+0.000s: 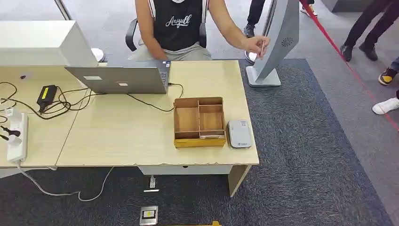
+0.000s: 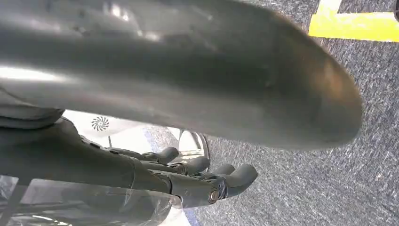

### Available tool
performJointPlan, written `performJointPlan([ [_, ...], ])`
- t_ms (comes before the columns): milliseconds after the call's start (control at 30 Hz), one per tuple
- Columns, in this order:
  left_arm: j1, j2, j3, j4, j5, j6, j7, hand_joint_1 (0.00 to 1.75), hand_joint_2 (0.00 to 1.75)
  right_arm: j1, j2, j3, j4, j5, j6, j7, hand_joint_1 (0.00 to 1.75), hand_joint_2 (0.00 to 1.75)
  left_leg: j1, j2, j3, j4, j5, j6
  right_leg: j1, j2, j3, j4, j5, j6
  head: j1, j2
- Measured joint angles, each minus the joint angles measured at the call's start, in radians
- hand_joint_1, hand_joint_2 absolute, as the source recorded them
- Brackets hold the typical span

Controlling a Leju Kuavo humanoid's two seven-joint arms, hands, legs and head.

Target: Pass the card to the sensor for recognition and then transmit it.

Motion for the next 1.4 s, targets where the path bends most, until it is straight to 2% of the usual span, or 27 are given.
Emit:
performJointPlan([
  [133, 0.000, 0.000, 0.000, 0.000, 0.000, 0.000, 0.000, 0.00, 0.00, -0.001, -0.002, 0.000, 0.000, 0.001, -0.002, 0.000, 0.00, 0.00, 0.000, 0.000, 0.000, 0.000, 0.000, 0.000, 0.000, 0.000, 0.000, 0.000, 0.000, 0.000, 0.000, 0.000],
  [300, -0.001, 0.000, -0.006, 0.000, -0.005, 0.000, 0.001, 0.00, 0.00, -0.024, -0.019, 0.000, 0.000, 0.038, -0.065, 0.027, 0.00, 0.00, 0.000, 0.000, 0.000, 0.000, 0.000, 0.000, 0.000, 0.000, 0.000, 0.000, 0.000, 0.000, 0.000, 0.000],
  [333, -0.002, 0.000, -0.010, 0.000, -0.008, 0.000, 0.002, 0.00, 0.00, -0.037, -0.031, 0.000, -0.001, 0.049, -0.084, 0.033, 0.00, 1.75, 0.000, 0.000, 0.000, 0.000, 0.000, 0.000, 0.000, 0.000, 0.000, 0.000, 0.000, 0.000, 0.000, 0.000],
  [533, -0.007, 0.000, -0.035, -0.002, -0.038, 0.000, 0.022, 0.00, 0.00, -0.158, -0.132, 0.005, -0.015, 0.087, -0.175, 0.053, 0.00, 1.75, -0.004, 0.000, 0.000, 0.000, 0.002, 0.002, -0.004, 0.000, 0.000, 0.000, 0.003, 0.003, -0.001, 0.000],
  [667, -0.007, 0.000, -0.049, -0.003, -0.043, 0.000, 0.029, 0.00, 0.00, -0.226, -0.192, 0.008, -0.028, 0.089, -0.200, 0.060, 0.00, 1.75, -0.004, 0.000, 0.000, 0.000, 0.002, 0.002, -0.003, 0.000, 0.000, 0.000, 0.003, 0.003, -0.001, 0.000],
  [800, -0.008, 0.000, -0.057, -0.007, -0.048, 0.000, 0.032, 0.00, 0.00, -0.275, -0.244, 0.013, -0.044, 0.076, -0.305, 0.069, 0.00, 1.75, -0.004, 0.000, -0.001, 0.001, 0.002, 0.002, -0.004, 0.000, 0.000, 0.000, 0.003, 0.003, -0.001, 0.000],
  [900, -0.008, 0.000, -0.064, -0.007, -0.051, 0.000, 0.033, 0.00, 0.00, -0.323, -0.292, 0.017, -0.058, 0.067, -0.323, 0.081, 0.00, 1.75, -0.004, 0.000, -0.001, 0.001, 0.002, 0.002, -0.004, 0.000, 0.000, 0.000, 0.003, 0.003, -0.002, 0.000],
  [933, -0.009, 0.000, -0.067, -0.007, -0.052, 0.000, 0.033, 0.00, 0.00, -0.333, -0.306, 0.022, -0.068, 0.055, -0.322, 0.090, 0.00, 1.75, -0.004, 0.000, 0.000, 0.001, 0.002, 0.002, -0.003, 0.000, 0.000, 0.000, 0.003, 0.003, -0.001, 0.000],
  [1000, -0.009, -0.001, -0.068, -0.007, -0.054, 0.000, 0.032, 0.00, 0.00, -0.329, -0.324, 0.038, -0.132, -0.002, -0.258, 0.127, 0.00, 1.75, -0.004, -0.002, 0.000, 0.001, 0.002, 0.002, -0.003, -0.001, 0.000, 0.000, 0.003, 0.003, -0.001, 0.000],
  [1067, -0.008, -0.002, -0.068, -0.007, -0.056, 0.000, 0.031, 0.00, 0.00, -0.276, -0.331, 0.067, -0.287, -0.066, -0.103, 0.189, 0.00, 1.75, -0.004, -0.007, -0.002, 0.001, 0.002, 0.002, -0.004, -0.004, 0.002, 0.000, 0.002, 0.004, -0.001, 0.000],
  [1100, -0.007, -0.002, -0.068, -0.007, -0.057, 0.000, 0.030, 0.00, 0.00, -0.250, -0.328, 0.079, -0.366, -0.068, -0.050, 0.204, 0.00, 1.75, -0.004, -0.007, -0.002, 0.001, 0.002, 0.002, -0.004, -0.005, 0.002, 0.000, 0.002, 0.004, -0.001, 0.000],
  [1133, -0.006, -0.002, -0.068, -0.007, -0.057, 0.000, 0.030, 0.00, 0.00, -0.231, -0.327, 0.089, -0.436, -0.074, -0.030, 0.206, 0.00, 1.75, -0.004, -0.007, -0.003, 0.000, 0.002, 0.002, -0.004, -0.005, 0.001, 0.001, 0.002, 0.004, 0.000, 0.000],
  [1333, -0.009, -0.004, -0.068, -0.007, -0.050, -0.001, 0.024, 0.00, 0.00, -0.188, -0.336, 0.169, -0.820, -0.113, -0.040, 0.213, 0.00, 1.75, -0.004, -0.003, -0.002, 0.000, 0.001, 0.002, -0.004, -0.003, 0.000, 0.001, 0.002, 0.003, -0.002, 0.000],
  [1400, -0.009, -0.004, -0.068, -0.007, -0.048, -0.001, 0.020, 0.00, 0.00, -0.185, -0.341, 0.210, -0.928, -0.128, -0.064, 0.213, 0.00, 1.75, -0.004, -0.003, -0.002, 0.000, 0.002, 0.002, -0.004, -0.003, 0.000, 0.001, 0.002, 0.003, -0.002, 0.000],
])
